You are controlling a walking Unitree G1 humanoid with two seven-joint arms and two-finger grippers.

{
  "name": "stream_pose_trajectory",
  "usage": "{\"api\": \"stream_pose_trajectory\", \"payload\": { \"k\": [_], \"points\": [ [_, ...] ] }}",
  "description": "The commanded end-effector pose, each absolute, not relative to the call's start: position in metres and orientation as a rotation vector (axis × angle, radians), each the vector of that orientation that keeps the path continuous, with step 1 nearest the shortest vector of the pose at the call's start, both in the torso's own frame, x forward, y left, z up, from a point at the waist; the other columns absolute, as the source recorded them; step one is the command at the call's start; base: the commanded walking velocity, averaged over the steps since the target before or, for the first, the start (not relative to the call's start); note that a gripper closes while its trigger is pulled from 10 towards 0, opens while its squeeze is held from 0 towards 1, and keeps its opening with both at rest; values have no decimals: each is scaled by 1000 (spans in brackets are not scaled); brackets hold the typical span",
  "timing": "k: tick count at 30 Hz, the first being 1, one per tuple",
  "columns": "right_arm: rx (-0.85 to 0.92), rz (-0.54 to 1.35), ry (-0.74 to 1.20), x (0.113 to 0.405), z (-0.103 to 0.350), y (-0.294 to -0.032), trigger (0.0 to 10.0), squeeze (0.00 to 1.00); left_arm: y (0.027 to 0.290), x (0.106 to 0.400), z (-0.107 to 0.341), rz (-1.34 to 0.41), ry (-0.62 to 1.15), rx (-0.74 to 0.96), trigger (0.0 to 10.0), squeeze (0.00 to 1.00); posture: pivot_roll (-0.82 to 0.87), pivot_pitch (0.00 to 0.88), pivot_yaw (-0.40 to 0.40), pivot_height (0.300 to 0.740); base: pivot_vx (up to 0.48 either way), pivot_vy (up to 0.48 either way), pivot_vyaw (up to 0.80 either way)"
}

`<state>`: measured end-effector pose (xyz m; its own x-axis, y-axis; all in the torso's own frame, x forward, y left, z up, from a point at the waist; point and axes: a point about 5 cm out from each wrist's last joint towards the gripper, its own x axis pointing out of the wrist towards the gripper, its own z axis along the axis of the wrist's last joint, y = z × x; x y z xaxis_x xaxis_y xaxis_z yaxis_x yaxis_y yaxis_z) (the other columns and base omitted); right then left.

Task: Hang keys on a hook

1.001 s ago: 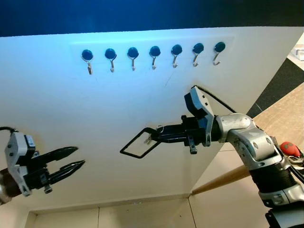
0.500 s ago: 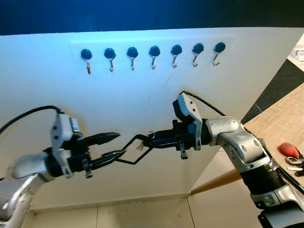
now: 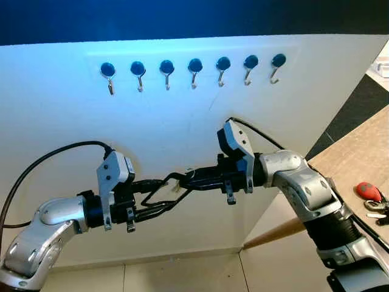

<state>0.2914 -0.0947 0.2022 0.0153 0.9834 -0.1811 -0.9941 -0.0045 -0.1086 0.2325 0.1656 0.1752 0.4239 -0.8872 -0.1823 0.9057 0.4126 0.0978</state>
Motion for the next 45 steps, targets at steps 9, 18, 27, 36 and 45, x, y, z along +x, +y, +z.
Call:
{"api": "stream_pose_trajectory", "payload": {
  "k": [9, 18, 27, 36, 45],
  "points": [
    [-233, 1554, 47, 290, 201, -93, 10000, 0, 147, 241, 167, -1117, 130, 189, 10000, 0, -2, 57, -12, 740, 0, 0, 0],
    [-238, 1541, 48, 291, 201, -94, 10000, 0, 143, 237, 168, -1180, 140, 158, 0, 0, -11, 57, -7, 740, 0, 0, 0],
    [-238, 1534, 49, 291, 200, -94, 10000, 0, 146, 234, 172, -1205, 134, 143, 0, 0, -9, 57, -4, 740, 0, 0, 0],
    [-239, 1520, 47, 292, 199, -93, 10000, 0, 147, 235, 175, -1201, 129, 133, 0, 0, -9, 60, -3, 740, 0, 0, 0],
    [-246, 1470, 29, 297, 199, -93, 10000, 0, 146, 236, 176, -1200, 118, 123, 0, 0, -10, 57, -2, 740, 0, 0, 0]
  ]
}}
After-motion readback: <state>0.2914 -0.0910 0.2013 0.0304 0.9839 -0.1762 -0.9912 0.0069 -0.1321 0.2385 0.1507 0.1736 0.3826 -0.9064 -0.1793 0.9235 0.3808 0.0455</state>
